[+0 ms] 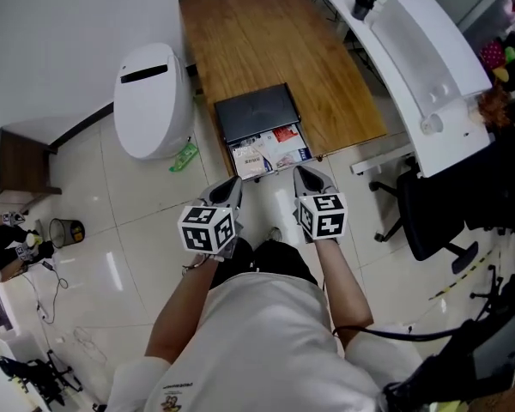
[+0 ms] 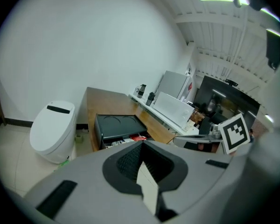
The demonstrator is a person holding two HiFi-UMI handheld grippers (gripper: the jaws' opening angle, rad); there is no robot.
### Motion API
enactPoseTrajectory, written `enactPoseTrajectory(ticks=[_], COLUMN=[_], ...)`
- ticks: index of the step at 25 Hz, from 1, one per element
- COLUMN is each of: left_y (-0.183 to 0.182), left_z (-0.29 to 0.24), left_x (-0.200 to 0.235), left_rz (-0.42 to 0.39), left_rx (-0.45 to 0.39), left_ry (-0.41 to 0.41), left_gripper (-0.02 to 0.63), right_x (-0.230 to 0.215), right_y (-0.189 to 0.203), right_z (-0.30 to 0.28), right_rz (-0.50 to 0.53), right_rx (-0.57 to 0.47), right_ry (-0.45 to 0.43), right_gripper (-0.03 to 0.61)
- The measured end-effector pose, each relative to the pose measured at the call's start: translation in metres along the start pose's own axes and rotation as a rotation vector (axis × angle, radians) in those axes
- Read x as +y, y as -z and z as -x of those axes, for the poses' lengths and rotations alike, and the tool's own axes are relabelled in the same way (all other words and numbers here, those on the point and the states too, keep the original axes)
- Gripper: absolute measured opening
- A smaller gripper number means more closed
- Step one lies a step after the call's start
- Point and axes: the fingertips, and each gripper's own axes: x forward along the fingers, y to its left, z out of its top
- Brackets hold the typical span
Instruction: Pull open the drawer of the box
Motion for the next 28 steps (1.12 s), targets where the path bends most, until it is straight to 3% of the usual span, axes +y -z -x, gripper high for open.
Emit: enactPoseTrajectory(ticks=[5,17,28], left_y=[-0.017,0.01,0.04], left_z=[0.018,0.085,0.142], left_x=[-0.011,-0.017,-0.031], left_rz=[-0.02,-0.056,-0.081], left_rx=[-0.028,-0.031,-0.034], left_ry=[0.059,0.206,0.237], left_gripper=[0.002,0.002,0.002], right_x=[0.022,0.115,0.156], right_y=[-0.021,0.001,0.013], right_z=[0.034,0.09,0.147], right_rz=[-0.011,-0.05,-0.058], right_rx=[-0.058,-0.099,-0.155], right_ry=[0.025,0.079,0.117], right_gripper=[-0.012,-0.012,-0.011])
